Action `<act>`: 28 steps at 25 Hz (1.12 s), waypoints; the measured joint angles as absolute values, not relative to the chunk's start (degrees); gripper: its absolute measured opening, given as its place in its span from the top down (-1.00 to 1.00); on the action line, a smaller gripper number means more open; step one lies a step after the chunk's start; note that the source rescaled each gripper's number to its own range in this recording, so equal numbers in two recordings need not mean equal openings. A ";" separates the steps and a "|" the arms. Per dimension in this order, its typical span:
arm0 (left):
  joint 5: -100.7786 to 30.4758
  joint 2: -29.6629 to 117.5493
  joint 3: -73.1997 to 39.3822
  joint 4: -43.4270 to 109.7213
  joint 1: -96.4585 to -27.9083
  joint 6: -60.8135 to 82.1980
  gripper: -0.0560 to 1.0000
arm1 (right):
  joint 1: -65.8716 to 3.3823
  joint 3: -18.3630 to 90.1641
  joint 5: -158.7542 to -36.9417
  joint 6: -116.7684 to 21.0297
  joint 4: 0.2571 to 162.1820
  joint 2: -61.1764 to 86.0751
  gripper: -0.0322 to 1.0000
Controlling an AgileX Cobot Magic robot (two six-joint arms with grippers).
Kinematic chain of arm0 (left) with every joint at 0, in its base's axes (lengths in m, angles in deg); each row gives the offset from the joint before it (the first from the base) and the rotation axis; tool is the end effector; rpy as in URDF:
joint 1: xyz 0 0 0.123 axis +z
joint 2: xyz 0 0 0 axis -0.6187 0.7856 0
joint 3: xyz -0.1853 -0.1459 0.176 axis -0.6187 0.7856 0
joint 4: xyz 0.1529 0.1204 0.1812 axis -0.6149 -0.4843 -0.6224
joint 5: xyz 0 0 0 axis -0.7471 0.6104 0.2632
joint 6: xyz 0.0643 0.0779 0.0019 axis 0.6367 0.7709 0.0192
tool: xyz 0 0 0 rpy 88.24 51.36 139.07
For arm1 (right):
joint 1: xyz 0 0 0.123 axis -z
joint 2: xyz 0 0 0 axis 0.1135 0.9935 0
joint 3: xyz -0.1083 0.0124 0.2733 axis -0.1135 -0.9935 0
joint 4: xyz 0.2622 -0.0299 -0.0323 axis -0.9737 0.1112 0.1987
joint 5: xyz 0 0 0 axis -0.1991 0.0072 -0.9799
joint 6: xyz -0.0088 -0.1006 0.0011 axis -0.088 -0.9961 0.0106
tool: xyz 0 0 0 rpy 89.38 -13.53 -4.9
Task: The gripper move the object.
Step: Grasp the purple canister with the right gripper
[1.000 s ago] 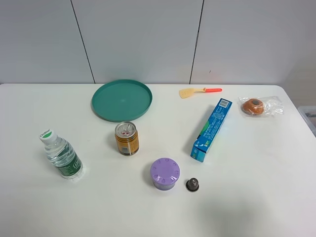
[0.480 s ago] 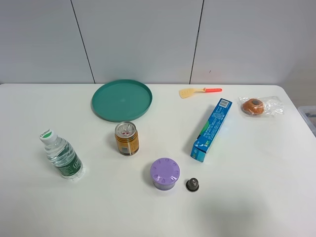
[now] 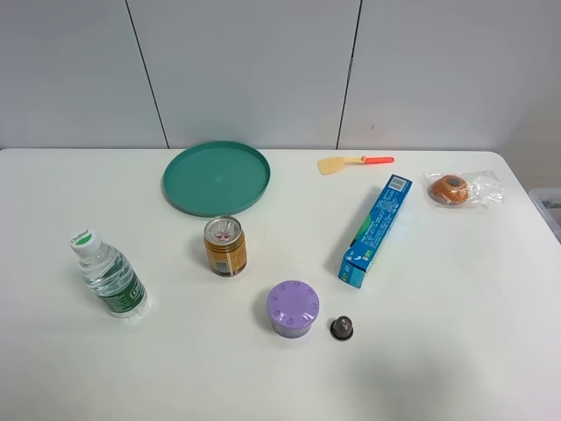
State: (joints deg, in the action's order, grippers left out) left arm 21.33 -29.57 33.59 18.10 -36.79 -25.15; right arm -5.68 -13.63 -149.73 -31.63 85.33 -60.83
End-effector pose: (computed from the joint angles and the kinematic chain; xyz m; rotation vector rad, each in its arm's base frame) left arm 0.0056 0.0025 0.2827 -0.0581 2.0217 0.0282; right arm 0.0025 0.0059 0.2896 -0.1062 2.0080 -0.0046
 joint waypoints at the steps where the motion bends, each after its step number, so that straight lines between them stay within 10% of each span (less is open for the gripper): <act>1: 21.33 -29.57 33.59 18.10 -36.79 -25.15 -1.00 | -5.68 -12.27 -149.78 -32.12 85.64 -60.39 -1.00; 18: 21.33 -29.57 33.59 18.10 -36.79 -25.15 -1.00 | -6.69 10.64 -153.98 -41.57 77.82 -19.71 -1.00; 28: 21.33 -29.57 33.59 18.10 -36.79 -25.15 -1.00 | -26.82 25.61 -154.95 -43.64 84.13 7.49 -1.00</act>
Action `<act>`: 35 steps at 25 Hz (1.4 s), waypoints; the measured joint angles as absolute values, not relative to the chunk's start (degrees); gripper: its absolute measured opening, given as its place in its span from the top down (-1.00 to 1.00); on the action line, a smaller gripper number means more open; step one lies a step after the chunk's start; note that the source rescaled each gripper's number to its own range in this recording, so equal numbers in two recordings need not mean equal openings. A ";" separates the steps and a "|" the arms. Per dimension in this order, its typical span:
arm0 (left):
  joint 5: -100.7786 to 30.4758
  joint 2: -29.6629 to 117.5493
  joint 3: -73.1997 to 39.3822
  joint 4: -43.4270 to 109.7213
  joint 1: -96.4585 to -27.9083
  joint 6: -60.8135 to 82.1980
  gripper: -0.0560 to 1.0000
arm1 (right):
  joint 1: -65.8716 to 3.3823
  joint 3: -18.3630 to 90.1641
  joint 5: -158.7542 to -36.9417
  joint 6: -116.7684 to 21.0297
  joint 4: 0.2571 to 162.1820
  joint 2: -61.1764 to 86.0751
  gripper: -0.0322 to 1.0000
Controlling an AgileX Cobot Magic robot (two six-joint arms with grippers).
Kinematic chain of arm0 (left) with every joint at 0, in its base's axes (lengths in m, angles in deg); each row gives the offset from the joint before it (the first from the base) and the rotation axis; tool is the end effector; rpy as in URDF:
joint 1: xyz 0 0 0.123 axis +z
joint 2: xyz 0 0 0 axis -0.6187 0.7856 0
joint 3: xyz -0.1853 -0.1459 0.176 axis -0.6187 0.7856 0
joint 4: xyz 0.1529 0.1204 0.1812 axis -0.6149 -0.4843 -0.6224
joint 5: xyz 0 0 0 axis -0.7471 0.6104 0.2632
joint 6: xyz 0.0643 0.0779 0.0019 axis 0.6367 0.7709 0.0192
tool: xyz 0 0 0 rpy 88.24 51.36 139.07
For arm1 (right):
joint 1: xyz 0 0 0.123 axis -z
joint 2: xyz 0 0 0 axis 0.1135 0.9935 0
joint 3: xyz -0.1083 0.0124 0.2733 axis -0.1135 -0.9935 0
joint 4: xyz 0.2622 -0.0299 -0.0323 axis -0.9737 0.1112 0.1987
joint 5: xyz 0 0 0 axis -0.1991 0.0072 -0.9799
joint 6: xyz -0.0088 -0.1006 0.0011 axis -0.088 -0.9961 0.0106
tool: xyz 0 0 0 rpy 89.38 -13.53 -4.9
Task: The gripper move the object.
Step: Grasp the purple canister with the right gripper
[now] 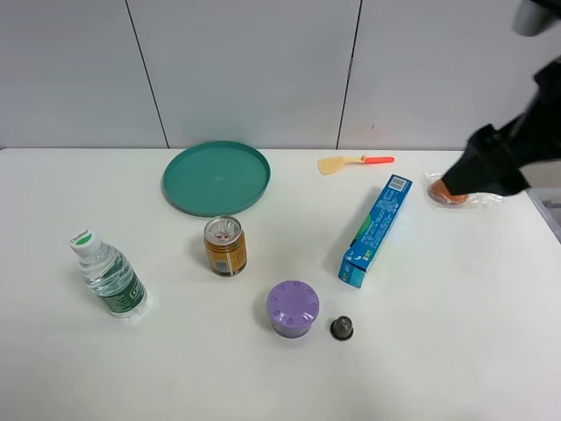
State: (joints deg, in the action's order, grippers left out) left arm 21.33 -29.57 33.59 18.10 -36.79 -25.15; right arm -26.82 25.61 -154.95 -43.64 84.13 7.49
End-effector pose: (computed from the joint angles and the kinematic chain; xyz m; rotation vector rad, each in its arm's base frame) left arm 0.0056 0.0025 0.2827 -0.0581 2.0217 0.0282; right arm 0.2217 0.0907 0.3728 -0.8534 2.4665 0.1267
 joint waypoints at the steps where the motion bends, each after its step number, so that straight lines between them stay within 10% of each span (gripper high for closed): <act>1: 21.33 -29.57 33.59 18.10 -36.79 -25.15 -1.00 | -28.90 27.81 -154.95 -43.64 84.62 10.19 -1.00; 21: 21.33 -29.57 33.59 18.10 -36.79 -25.15 -1.00 | -55.38 42.57 -158.45 -43.42 85.97 36.86 -1.00; 35: 21.33 -29.57 33.59 18.10 -36.79 -25.15 -1.00 | -57.43 29.74 -149.51 -44.76 87.37 37.69 -1.00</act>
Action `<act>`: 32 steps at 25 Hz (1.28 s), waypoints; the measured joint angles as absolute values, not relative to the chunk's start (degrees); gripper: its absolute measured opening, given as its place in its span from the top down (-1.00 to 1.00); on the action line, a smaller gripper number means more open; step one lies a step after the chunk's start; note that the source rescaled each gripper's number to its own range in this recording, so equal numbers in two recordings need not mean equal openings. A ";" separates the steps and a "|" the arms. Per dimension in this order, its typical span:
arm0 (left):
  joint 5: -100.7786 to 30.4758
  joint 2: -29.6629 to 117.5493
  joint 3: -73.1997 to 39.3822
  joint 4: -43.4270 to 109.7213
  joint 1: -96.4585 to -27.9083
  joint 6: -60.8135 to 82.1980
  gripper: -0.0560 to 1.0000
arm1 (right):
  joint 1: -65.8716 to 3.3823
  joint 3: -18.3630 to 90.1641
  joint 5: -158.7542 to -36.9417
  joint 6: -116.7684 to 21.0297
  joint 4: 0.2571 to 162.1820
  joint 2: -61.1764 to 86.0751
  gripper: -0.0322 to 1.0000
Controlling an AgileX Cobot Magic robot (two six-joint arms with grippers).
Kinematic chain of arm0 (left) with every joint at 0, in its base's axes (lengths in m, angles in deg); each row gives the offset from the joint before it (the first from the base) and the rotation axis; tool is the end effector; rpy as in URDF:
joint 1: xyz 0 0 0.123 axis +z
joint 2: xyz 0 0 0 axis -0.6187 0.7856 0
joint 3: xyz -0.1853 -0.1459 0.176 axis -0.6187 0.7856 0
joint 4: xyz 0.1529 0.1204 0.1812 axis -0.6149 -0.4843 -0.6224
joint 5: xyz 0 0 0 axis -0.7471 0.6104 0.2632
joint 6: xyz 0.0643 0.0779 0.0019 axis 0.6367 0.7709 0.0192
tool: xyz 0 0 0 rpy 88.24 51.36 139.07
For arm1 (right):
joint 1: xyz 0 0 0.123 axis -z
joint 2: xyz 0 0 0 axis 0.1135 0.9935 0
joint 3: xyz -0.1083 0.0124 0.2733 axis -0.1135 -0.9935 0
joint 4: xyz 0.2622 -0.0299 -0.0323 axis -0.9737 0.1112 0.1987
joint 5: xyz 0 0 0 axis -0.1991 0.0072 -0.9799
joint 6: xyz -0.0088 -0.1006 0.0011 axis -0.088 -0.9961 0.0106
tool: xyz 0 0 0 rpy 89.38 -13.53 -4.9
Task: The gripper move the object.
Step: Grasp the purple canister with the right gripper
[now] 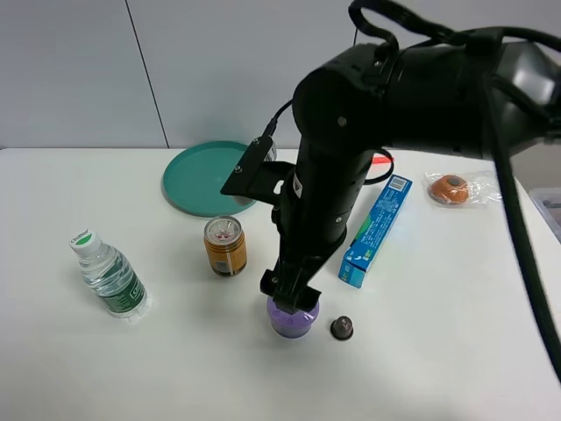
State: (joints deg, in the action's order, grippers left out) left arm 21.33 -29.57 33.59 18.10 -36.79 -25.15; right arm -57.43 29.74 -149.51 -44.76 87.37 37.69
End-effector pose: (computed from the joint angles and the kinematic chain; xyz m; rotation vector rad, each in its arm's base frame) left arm 0.0056 0.0025 0.2827 -0.0581 2.0217 0.0282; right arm 0.2215 0.2772 0.2379 -1.7099 2.4443 0.1084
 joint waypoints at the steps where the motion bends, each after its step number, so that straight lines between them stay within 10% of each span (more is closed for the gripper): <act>1: 21.33 -29.57 33.59 18.10 -36.79 -25.15 -1.00 | -57.43 28.73 -147.76 -44.76 87.37 37.69 -1.00; 32: 21.33 -29.57 33.59 18.10 -36.79 -25.15 -1.00 | -57.70 20.15 -132.86 -44.82 88.80 44.82 -1.00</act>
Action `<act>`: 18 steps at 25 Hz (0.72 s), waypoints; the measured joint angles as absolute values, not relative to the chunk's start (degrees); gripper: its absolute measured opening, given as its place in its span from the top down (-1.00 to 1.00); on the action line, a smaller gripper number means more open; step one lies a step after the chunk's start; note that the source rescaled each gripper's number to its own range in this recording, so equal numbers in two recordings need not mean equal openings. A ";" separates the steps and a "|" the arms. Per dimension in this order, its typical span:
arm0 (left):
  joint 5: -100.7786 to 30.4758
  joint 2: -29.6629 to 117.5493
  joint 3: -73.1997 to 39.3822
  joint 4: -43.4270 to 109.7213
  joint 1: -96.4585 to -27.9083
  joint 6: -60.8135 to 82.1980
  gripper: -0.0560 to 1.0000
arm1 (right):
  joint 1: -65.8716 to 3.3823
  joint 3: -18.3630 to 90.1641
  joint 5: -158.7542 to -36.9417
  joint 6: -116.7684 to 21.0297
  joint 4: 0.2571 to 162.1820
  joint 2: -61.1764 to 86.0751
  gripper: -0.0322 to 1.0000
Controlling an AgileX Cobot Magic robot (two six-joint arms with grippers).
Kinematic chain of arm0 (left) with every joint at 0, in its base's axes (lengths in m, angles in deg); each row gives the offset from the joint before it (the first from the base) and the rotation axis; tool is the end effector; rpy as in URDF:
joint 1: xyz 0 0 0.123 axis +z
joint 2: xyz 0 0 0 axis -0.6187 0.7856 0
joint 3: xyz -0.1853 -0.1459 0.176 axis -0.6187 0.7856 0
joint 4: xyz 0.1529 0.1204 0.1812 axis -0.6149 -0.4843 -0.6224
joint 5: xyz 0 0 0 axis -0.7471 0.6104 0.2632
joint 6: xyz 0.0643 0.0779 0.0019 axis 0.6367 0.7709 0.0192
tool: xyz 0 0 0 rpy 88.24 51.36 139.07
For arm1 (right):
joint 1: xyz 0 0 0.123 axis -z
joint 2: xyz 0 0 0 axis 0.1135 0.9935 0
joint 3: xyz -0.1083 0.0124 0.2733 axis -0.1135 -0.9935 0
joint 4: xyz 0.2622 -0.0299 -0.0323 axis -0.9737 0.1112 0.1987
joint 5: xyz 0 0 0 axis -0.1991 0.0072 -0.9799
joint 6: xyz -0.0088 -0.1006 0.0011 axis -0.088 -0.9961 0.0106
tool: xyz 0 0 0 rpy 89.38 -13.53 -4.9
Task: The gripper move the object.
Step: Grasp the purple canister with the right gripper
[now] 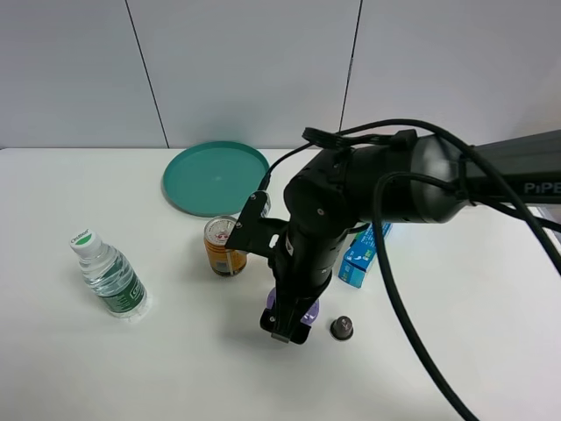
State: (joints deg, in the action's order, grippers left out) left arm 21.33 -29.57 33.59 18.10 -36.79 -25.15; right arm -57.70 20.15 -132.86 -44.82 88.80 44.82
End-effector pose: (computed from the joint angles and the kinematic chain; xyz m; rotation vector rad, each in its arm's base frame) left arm 0.0056 0.0025 0.2827 -0.0581 2.0217 0.0282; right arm 0.2244 0.2797 0.1546 -1.7255 2.4284 0.0742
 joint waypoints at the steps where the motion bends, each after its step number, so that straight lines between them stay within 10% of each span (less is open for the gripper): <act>1: 21.33 -29.57 33.59 18.10 -36.79 -25.15 -1.00 | -57.70 20.15 -132.58 -44.88 88.80 45.22 -1.00; 18: 21.33 -29.57 33.59 18.10 -36.79 -25.15 -1.00 | -57.70 20.15 -128.40 -45.69 89.11 50.32 -1.00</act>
